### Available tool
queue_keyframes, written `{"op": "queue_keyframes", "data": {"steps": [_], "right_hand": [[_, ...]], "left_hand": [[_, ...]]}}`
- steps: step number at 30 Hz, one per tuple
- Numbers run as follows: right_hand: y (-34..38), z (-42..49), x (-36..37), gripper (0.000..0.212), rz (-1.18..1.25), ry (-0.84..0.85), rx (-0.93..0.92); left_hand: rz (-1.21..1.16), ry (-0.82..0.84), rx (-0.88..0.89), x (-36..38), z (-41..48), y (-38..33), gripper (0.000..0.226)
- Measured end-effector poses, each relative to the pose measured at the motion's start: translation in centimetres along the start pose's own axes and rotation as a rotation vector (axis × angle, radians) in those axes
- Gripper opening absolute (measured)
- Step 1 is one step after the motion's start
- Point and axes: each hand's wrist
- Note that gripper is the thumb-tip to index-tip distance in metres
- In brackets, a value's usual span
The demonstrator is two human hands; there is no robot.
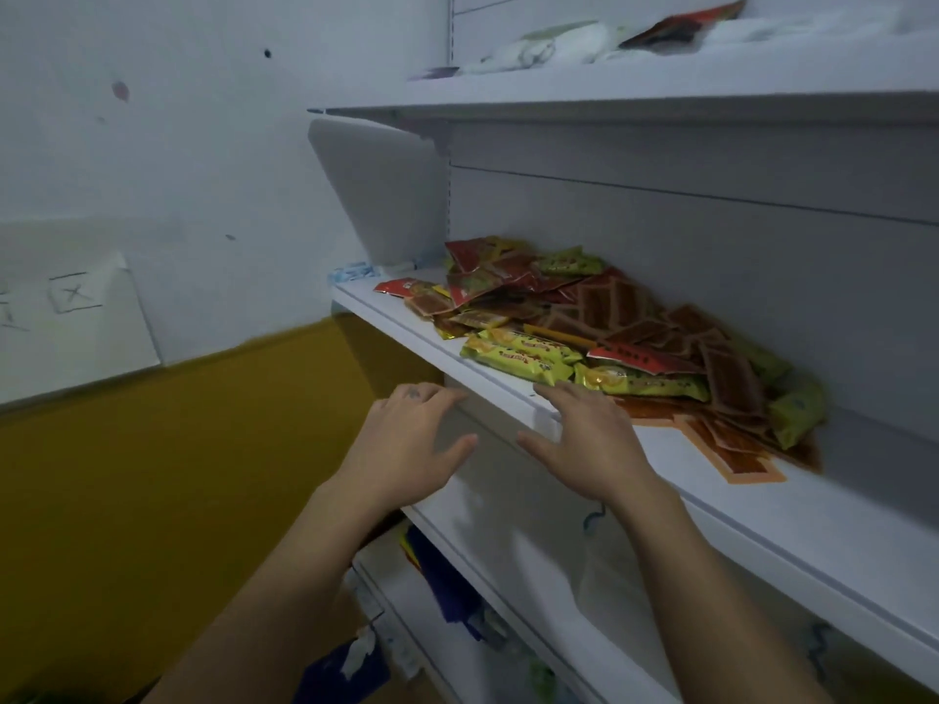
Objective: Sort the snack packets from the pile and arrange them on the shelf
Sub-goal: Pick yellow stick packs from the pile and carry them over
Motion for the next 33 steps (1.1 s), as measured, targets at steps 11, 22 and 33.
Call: {"op": "queue_keyframes", "data": {"steps": [11,22,33], "right_hand": [[0.7,6.2,2.7,0.060,0.034,-0.087,0.169],[-1.6,14.9,4.2,0.049,-0.120,-0.241,0.161],[0.1,14.8,7.2,0.044,-0.137,-0.575,0.465]], "left_hand": [[-0.003,0.078,0.208,1.0,10.9,3.4,0.059],[0.114,0.067,0.231,2.4,19.9,4.3,0.054],[0.169,0.134,0.515,2.0,24.3,6.7,0.053]]}}
Point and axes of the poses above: each hand's wrist, its own z-axis towards the middle knuckle, its own x-axis out of the palm, y = z × x, and after that the axes turned 12 degrees about y, right-handed
